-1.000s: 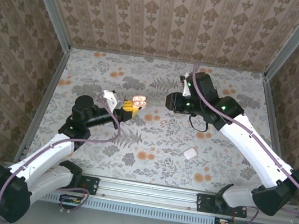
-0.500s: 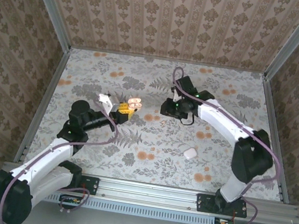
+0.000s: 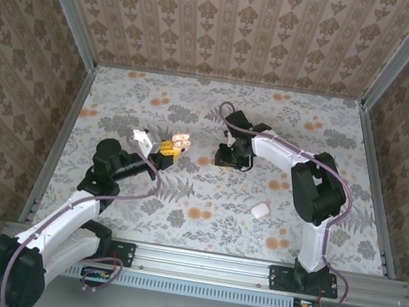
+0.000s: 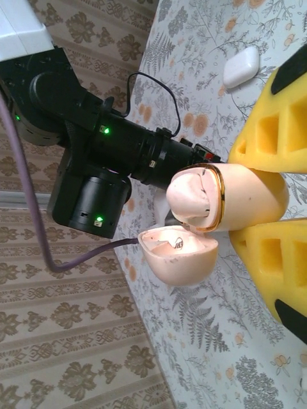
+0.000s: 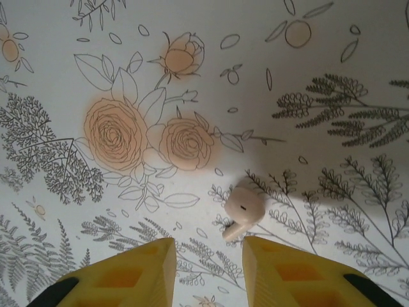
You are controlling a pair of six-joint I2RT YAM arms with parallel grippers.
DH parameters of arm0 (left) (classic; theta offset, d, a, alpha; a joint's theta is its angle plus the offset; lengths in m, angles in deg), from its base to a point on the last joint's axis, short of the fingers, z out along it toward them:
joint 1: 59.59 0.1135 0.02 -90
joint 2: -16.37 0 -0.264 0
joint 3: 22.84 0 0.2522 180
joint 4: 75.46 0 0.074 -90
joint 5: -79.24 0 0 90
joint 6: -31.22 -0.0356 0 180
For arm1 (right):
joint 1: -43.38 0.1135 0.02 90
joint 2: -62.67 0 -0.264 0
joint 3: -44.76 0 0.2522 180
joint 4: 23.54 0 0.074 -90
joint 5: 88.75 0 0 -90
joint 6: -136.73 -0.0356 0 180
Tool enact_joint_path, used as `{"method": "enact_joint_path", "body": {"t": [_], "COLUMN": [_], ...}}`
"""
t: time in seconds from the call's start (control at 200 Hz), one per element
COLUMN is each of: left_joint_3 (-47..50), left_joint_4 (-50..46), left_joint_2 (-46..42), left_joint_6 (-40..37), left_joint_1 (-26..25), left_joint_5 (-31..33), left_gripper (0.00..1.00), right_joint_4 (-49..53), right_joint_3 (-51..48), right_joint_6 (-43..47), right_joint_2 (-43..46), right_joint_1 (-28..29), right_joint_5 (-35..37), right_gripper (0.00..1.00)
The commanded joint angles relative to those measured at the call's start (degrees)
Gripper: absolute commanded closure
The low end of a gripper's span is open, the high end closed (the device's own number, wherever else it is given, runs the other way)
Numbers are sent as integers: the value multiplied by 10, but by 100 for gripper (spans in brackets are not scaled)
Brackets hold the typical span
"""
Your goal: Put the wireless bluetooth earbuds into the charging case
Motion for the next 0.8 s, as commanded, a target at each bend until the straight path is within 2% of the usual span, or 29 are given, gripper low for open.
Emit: {"method": "enact_joint_path", "body": {"t": [0.0, 0.255, 0.4, 0.795], "left_joint_3": [-15, -25, -28, -28], "left_joint_4": [20, 19, 20, 9], "left_joint_2": [12, 32, 37, 28], "left_joint_6": [-16, -16, -16, -16], "left_joint_1": [6, 8, 10, 11], "left_joint_5": [-8, -16, -18, -22], "left_gripper": [100, 100, 100, 100], "right_joint_4": [32, 67, 69, 69], "right_joint_3": [30, 47, 45, 63], "right_joint_6": [26, 6, -11, -18], "right_joint_2": [-22, -32, -40, -71], "right_joint_1": [-2, -2, -1, 7], "right_joint_5": [19, 61, 62, 54], "right_gripper": [66, 65, 61, 61]}}
